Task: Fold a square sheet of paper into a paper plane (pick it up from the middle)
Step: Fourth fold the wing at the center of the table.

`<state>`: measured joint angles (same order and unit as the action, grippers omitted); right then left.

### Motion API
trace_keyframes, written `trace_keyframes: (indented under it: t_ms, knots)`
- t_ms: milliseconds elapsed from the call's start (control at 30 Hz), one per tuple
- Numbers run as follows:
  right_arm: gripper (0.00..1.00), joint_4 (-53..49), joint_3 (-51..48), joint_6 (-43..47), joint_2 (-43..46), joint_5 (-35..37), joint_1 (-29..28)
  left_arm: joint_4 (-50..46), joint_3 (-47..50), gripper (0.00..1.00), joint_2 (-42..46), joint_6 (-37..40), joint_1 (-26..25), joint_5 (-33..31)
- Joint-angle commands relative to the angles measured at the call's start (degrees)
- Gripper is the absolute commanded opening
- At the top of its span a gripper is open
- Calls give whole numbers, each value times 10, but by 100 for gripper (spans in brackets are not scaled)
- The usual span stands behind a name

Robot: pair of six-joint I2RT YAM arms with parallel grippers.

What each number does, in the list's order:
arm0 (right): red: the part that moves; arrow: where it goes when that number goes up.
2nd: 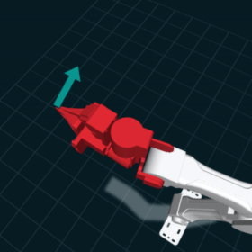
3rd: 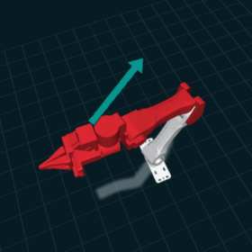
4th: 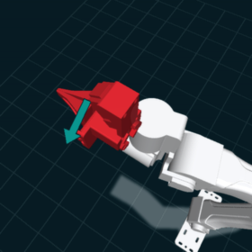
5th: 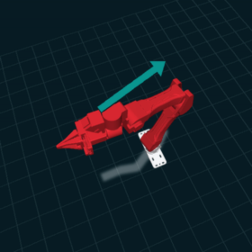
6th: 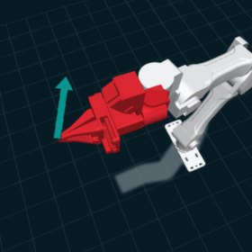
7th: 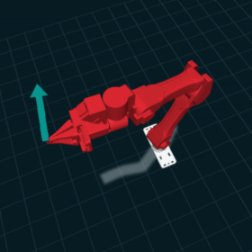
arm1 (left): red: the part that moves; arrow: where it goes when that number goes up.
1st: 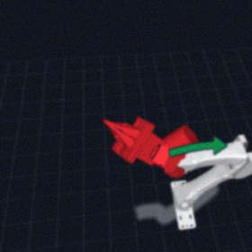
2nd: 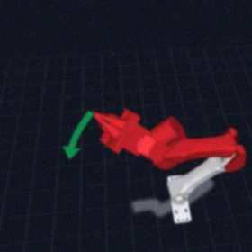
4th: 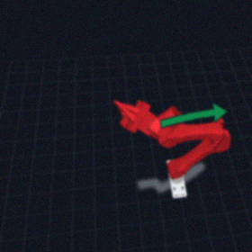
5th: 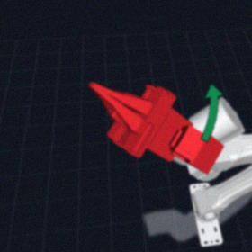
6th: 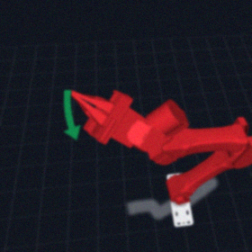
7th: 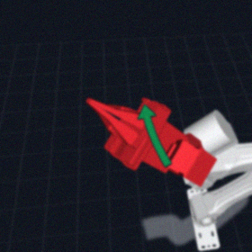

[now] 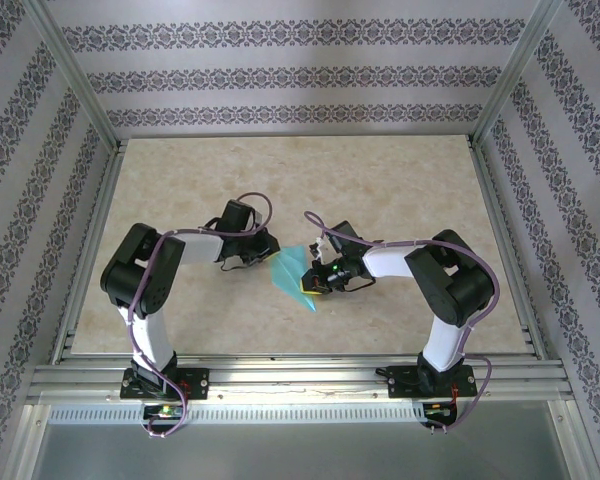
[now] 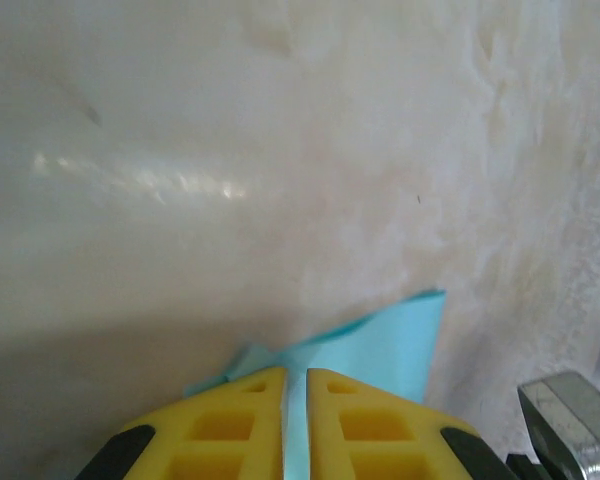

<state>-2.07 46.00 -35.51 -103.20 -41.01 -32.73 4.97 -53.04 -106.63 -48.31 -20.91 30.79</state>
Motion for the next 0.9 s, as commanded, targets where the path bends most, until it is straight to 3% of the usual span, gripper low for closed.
trace_keyframes:
  t_ms: [0,300,533,733,867]
  knots:
    - [0,-80,-20,18,-12,43,5,-58,-22,15,-17,38,23,-42]
    - [0,-105,-9,47,-15,33,7,-90,-40,15,31,48,34,-36]
    - [0,-113,1,51,-16,31,8,-35,-3,15,101,31,0,12]
    - [0,-114,5,49,-19,33,8,45,20,14,67,-1,-56,38]
    - [0,-116,7,49,-22,31,9,68,40,13,31,-8,-60,25]
